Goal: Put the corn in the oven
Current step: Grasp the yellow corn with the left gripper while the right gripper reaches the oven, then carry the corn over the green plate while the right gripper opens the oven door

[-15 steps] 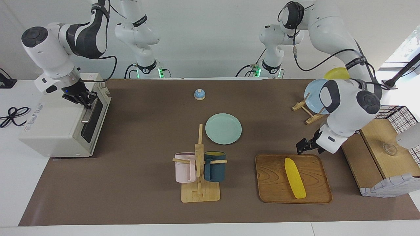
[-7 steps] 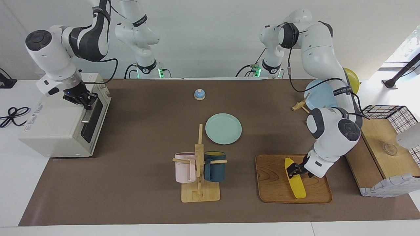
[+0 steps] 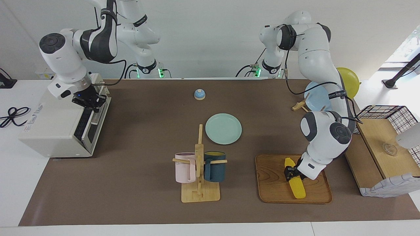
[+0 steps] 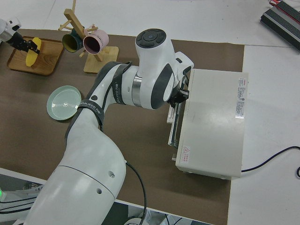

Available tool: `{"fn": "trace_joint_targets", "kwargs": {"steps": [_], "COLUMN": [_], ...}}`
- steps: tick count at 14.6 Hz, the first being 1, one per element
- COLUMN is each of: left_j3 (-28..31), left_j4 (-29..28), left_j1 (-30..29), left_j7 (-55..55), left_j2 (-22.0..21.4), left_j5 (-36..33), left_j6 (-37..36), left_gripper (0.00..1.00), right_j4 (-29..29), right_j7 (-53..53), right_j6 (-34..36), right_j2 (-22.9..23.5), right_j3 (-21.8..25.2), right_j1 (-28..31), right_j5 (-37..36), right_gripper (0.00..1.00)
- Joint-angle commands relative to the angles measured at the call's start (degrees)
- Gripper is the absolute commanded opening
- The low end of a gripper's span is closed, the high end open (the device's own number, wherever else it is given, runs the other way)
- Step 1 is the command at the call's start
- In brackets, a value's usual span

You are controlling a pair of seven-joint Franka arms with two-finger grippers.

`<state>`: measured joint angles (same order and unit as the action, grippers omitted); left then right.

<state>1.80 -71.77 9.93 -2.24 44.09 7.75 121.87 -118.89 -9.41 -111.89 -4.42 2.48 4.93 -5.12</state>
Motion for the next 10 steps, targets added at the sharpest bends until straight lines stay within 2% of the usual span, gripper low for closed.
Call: {"fn": "trace_joint_targets", "kwargs": {"steps": [1,4,5,8,10], "left_j3": [0.7,0.7,0.7,0.7,0.7], "left_j4": [-1.3,-1.8,-3.7,-18.4,-25.5], "left_j1": [0.7,3.1,4.6,11.0,16.1], "left_j7": [-1.3,-12.5,-15.8,-21.7,-25.2], "left_j2": [-1.3,-6.2,-9.5,-22.5,-27.8], "left_j5": [1.4,1.9,1.9,1.9,1.9], "left_j6": [0.4,-4.9,-7.4,-7.5,-7.2], "left_gripper": [0.0,0.0,0.0,0.0,0.0], "right_j4": [-1.1,-1.5,-3.0,-6.0,-7.1], "right_j7": [-0.2,0.2,0.2,1.7,1.9], "right_j6": [-8.2,-11.4,-13.9,-17.8,-19.0], "right_j2": [5.9,8.7,8.8,8.8,9.3], "right_j3": [0.0,-0.1,-0.2,-0.2,-0.3], "right_j1": [-1.8,-3.3,-3.7,-6.0,-6.0], "right_j5": [1.1,1.4,1.6,1.8,1.8], "right_gripper": [0.0,0.0,0.0,0.0,0.0]}}
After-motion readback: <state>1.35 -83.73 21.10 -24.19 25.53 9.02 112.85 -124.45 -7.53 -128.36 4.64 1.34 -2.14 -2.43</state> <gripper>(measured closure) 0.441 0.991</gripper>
